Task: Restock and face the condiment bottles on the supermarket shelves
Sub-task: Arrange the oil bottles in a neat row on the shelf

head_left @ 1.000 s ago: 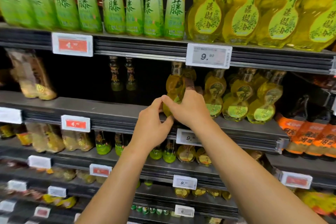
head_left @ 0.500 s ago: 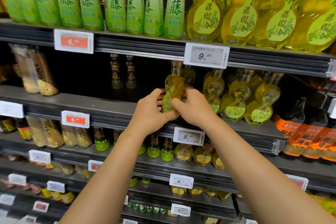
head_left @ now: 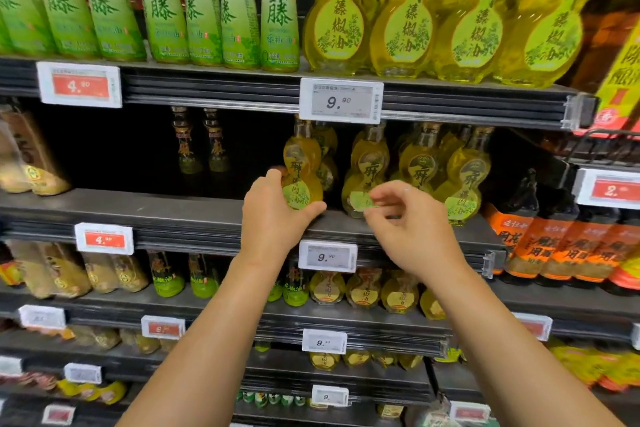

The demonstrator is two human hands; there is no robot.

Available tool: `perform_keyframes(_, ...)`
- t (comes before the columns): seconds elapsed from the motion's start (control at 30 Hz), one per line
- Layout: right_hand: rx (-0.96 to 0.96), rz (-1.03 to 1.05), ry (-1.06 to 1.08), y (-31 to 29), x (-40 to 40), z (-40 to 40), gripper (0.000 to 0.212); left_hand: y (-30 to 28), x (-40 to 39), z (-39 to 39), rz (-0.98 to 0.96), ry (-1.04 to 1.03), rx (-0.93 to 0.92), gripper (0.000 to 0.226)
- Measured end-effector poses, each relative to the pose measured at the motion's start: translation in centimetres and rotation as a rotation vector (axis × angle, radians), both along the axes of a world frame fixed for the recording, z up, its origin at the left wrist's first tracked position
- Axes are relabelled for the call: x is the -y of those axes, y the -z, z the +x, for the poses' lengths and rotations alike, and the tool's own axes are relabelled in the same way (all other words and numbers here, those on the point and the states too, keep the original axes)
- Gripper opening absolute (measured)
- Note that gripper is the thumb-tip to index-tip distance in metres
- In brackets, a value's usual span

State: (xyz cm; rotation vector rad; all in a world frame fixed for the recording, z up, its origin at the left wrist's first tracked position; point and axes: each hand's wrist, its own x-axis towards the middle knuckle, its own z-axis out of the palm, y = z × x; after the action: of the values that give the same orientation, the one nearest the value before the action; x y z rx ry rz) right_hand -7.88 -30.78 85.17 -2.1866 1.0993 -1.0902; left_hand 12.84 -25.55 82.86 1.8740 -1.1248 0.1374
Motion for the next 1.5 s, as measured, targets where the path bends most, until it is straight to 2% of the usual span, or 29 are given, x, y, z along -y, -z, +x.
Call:
perform_keyframes(0.13,0.183,-0.120,0.279,0.5,1.9,-4.0,0.022,0.2,0.4,-0.6,-0.010,-0.038,0.020,0.076)
perform_keyframes(0.23,0.221,-0.121,0.459,1.0,3.8,-6.4,0.045,0.3,0.8,-0.8,-0.010,-0.064,0.021,0.080)
perform_keyframes(0.37,0.112,0.062,0.418,1.6,5.5,-7.5,0.085,0.1,1.2,-1.0,0.013,-0.081,0.009,0.086)
perform_keyframes(0.43,0.061,0.125,0.370,1.7,5.9,-7.3,0.094,-0.2,1.5,-1.2,0.045,-0.085,-0.003,0.088)
perform_keyframes(0.67,0.004,0.151,0.346,1.5,6.7,-7.2,0.084,-0.3,1.7,-1.8,0.065,-0.100,0.016,0.082)
perform_keyframes(0.8,-0.010,0.131,0.358,1.6,6.7,-7.0,0.091,-0.2,1.7,-2.1,0.046,-0.089,0.029,0.087)
perform_keyframes(1.13,-0.048,0.046,0.386,2.1,6.7,-6.7,0.083,0.1,2.3,-2.6,0.040,-0.095,-0.001,0.090)
perform_keyframes(1.5,-0.050,0.049,0.393,2.4,6.7,-6.7,0.086,0.4,2.6,-2.4,0.030,-0.098,-0.032,0.094)
